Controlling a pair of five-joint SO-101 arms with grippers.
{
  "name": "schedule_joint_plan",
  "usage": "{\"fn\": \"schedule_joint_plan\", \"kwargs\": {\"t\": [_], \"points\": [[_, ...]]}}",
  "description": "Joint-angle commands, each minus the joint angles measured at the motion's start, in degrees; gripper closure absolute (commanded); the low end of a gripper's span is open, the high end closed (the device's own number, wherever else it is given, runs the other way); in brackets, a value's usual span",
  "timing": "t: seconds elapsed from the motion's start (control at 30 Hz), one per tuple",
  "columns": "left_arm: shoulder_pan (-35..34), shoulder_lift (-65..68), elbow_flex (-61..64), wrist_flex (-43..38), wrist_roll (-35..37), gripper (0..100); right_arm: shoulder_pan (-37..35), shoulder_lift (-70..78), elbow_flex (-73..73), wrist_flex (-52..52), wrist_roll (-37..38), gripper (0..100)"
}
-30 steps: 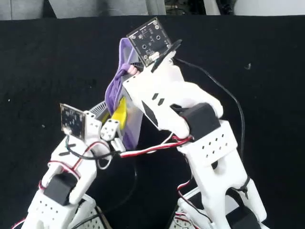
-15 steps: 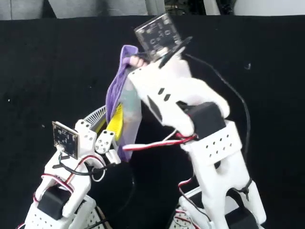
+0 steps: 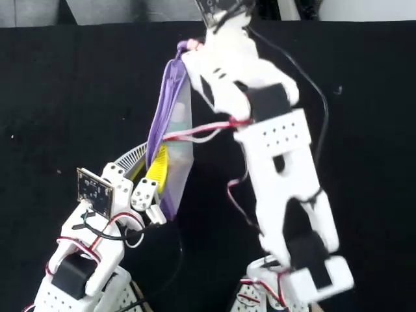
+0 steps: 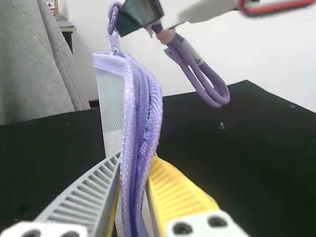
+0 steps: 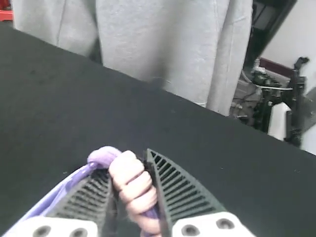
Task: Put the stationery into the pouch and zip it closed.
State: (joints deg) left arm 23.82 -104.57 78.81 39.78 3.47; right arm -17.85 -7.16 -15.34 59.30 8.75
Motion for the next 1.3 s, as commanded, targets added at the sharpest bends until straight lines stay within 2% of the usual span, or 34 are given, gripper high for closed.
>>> {"fn": "schedule_joint_plan", "kwargs": {"t": [0.0,0.23,0.77,0.9,0.97,1.03,1.27], "points": [[1.1,0.09,2.07,1.14,-0.62,97,7.56,5.05,-11.38,-0.79,0.35,98.7],[1.1,0.09,2.15,1.14,-0.62,97,11.78,13.93,-18.68,-0.7,0.26,98.7],[1.1,0.09,2.24,1.14,-0.26,97,11.96,17.71,-20.35,2.37,-0.09,98.7],[1.01,0.09,2.24,1.67,1.23,83,11.96,17.71,-20.26,2.99,-0.09,98.7],[-1.19,0.09,1.71,3.34,5.54,78,11.96,17.71,-20.35,3.6,-0.09,98.7],[-4.0,0.09,1.1,3.52,8.62,77,11.96,17.71,-20.35,3.78,-0.09,98.7],[-14.11,0.0,-4.44,5.71,9.49,77,11.96,17.71,-19.91,6.51,-0.09,98.7]]}}
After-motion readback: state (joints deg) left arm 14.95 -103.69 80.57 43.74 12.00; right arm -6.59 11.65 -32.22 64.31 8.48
